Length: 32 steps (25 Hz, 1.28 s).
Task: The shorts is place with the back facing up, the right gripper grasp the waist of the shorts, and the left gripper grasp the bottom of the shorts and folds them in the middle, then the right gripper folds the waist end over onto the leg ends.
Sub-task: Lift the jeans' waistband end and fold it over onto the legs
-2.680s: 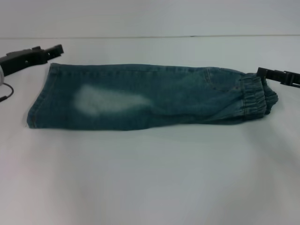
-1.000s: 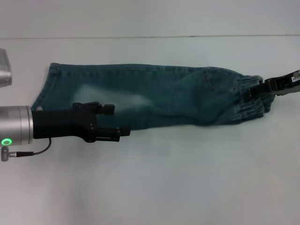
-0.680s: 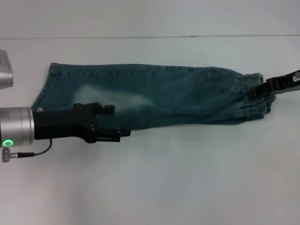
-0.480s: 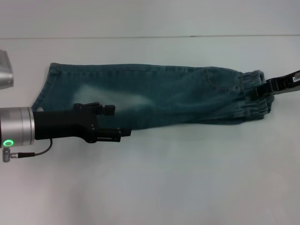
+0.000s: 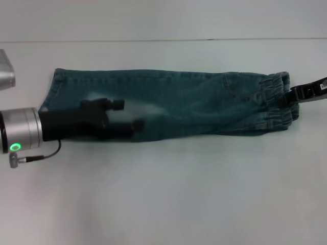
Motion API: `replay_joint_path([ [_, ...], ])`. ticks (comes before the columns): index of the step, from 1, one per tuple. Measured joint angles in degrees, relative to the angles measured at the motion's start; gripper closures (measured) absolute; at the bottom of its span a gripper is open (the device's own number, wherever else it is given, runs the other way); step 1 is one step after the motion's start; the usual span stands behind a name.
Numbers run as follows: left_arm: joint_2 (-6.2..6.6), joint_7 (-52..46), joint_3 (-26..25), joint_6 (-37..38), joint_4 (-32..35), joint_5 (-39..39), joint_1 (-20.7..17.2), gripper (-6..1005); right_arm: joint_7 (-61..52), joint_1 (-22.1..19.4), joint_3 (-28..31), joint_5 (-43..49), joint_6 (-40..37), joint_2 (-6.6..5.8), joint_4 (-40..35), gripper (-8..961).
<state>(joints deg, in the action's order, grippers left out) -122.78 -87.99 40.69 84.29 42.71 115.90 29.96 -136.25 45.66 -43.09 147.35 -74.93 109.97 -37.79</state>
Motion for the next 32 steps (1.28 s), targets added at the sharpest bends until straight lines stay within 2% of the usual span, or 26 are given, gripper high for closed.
replay_joint_path([
  [5,-0.91,2.92,0.00,-3.80,-1.12,-5.66,0.03,96,0.84,-0.61,0.14,-2.64,-1.21,-0.57,-0.11,857],
  [12,-1.15,11.42,0.00,-8.92,-7.78,-11.98,2.21,126,1.27,-1.37,0.81,-5.22,-3.09,-1.27,-1.28,857],
  [17,-1.66,27.15,0.06,-13.34,-17.45,-23.24,4.40,328,1.74,-2.01,2.80,-7.56,-6.32,-1.58,-3.45,857],
  [23,-1.83,55.49,-0.18,-17.62,-34.16,-43.08,9.23,596,1.54,-2.59,6.00,-12.44,-14.24,-1.99,-8.06,857],
  [25,-1.84,65.64,-1.84,-18.50,-40.16,-48.92,11.12,678,1.19,-2.61,6.93,-14.29,-16.97,-2.02,-9.11,858],
  [29,-1.85,78.34,-7.71,-21.54,-48.55,-51.74,14.39,824,0.57,-2.65,8.54,-18.09,-21.65,-2.04,-11.16,858],
  [32,-1.85,82.18,-8.86,-24.36,-52.97,-51.18,16.15,890,0.14,-2.67,9.25,-20.38,-23.38,-2.19,-12.22,858],
])
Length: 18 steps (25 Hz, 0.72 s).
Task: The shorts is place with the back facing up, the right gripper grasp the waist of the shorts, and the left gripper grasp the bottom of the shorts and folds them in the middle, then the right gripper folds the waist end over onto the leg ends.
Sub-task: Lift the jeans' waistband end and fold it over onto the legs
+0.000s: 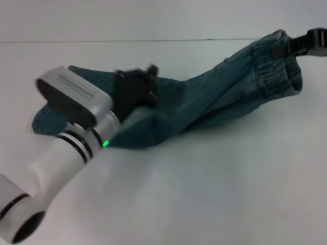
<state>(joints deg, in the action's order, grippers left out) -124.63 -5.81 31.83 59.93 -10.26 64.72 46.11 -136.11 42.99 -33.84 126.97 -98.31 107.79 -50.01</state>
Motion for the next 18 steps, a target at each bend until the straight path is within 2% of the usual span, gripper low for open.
replay_joint_path([
  [4,0.00,3.16,-1.22,-1.57,-5.32,0.48,1.72,978,-0.59,-0.01,0.35,-3.09,-1.57,-0.12,-1.70,858],
  [9,0.01,3.45,-4.08,-3.86,-9.75,5.02,3.11,974,-1.64,0.38,0.40,-5.93,-3.06,-0.20,-4.73,858],
  [18,0.00,3.63,-19.07,-9.15,-16.22,27.25,2.74,973,-2.53,2.44,-0.52,-7.59,-3.80,0.19,-6.60,858],
])
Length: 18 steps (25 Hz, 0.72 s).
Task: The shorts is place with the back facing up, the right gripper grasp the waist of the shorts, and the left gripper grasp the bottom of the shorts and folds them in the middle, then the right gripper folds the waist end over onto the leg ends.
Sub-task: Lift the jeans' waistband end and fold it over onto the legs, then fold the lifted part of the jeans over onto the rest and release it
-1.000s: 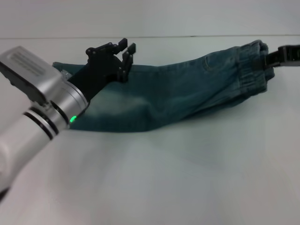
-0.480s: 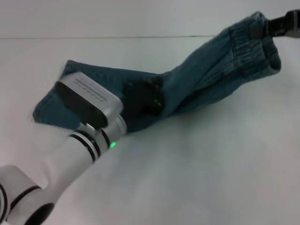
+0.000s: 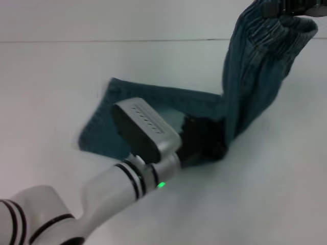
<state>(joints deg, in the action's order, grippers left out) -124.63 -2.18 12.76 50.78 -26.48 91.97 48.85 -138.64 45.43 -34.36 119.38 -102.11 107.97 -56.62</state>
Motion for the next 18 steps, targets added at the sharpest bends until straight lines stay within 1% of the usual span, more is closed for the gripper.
replay_joint_path([
  [3,0.00,0.07,-4.78,-2.17,-2.13,7.04,0.01,973,0.29,0.41,-0.37,0.00,0.03,0.14,0.03,859],
  [7,-0.01,0.10,-8.33,-2.71,-3.48,13.07,-0.74,974,0.88,0.46,-1.32,0.08,0.27,0.19,0.43,865],
  [13,0.00,-0.26,-11.23,-1.68,-2.44,14.66,-3.59,971,1.84,0.14,-2.87,0.24,0.60,0.23,1.43,863],
  [17,0.00,-0.43,-13.57,-0.49,-0.65,14.71,-6.82,969,2.86,0.29,-4.12,0.24,1.60,0.31,3.64,862],
  [18,0.00,-0.44,-14.61,0.27,0.14,14.74,-8.22,969,3.21,0.40,-4.46,0.24,1.94,0.31,4.29,862],
])
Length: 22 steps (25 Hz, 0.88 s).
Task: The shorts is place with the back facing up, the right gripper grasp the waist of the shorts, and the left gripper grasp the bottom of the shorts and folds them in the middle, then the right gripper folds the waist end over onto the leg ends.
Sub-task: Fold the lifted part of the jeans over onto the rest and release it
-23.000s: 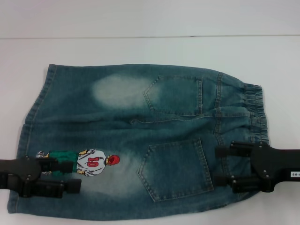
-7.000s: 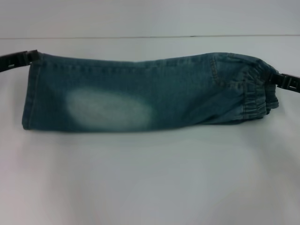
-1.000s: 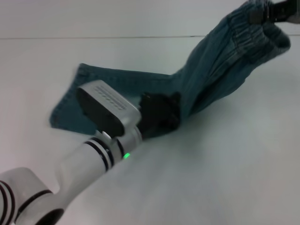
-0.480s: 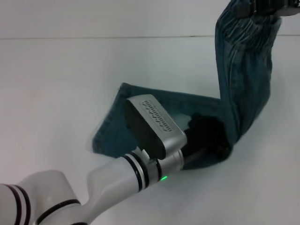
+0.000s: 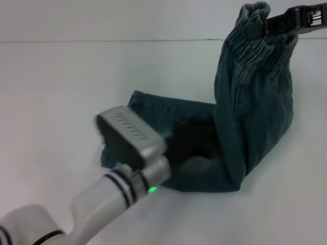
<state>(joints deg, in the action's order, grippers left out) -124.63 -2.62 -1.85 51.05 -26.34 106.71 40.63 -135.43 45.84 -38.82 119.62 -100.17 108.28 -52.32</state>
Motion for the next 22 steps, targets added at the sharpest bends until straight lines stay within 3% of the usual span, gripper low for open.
replay_joint_path([
  [4,0.05,-0.50,-2.81,6.40,3.78,0.02,-5.74,910,0.73,0.53,-1.09,-0.02,1.14,0.19,1.19,861],
  [8,0.18,-3.34,-4.92,18.12,9.47,-0.11,-11.51,763,1.65,2.13,-2.50,-0.02,2.49,0.83,2.88,860],
  [9,0.18,-3.34,-4.92,18.12,9.47,-0.11,-11.51,727,1.88,2.57,-3.06,-0.02,2.99,1.04,3.38,859],
  [10,0.20,-6.22,-7.77,23.27,12.75,-0.29,-14.00,690,2.08,3.27,-3.80,-0.01,3.71,1.43,4.04,859],
  [14,0.36,-11.41,-13.50,27.18,17.41,-0.34,-17.04,484,3.59,6.30,-7.86,-0.02,7.36,3.28,7.44,858],
  [22,0.45,-18.12,-19.93,28.69,22.56,-0.37,-20.84,476,5.26,11.87,-20.38,0.14,15.96,7.56,13.21,856],
])
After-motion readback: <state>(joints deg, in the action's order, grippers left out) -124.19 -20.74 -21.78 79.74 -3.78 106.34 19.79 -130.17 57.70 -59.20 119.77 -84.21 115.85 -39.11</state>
